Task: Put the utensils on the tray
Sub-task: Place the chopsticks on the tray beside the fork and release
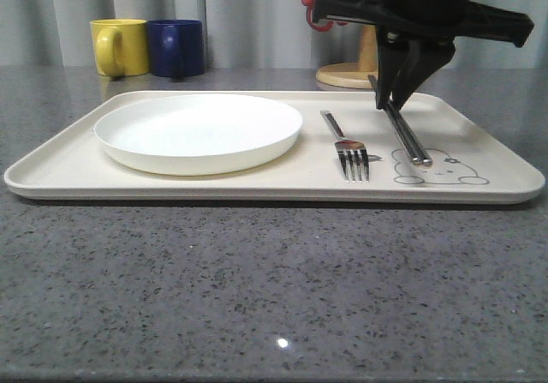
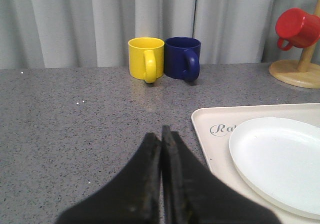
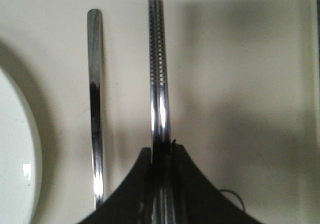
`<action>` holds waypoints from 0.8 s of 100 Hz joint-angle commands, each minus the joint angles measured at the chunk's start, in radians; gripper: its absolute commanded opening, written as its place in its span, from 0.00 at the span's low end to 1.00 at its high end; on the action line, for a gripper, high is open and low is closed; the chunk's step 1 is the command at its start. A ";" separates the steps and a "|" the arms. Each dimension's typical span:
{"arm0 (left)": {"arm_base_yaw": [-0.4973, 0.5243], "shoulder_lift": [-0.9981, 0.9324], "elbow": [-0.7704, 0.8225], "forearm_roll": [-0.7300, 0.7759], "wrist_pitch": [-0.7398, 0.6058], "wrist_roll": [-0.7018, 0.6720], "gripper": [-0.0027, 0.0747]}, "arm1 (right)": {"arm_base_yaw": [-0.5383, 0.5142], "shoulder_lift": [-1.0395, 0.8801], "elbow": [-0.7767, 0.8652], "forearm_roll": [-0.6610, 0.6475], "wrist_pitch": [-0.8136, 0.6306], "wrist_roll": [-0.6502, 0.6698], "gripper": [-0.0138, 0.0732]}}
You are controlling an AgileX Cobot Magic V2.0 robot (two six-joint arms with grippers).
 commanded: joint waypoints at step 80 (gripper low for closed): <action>0.003 0.004 -0.027 -0.009 -0.078 -0.004 0.01 | 0.000 0.011 -0.035 -0.016 -0.067 0.015 0.42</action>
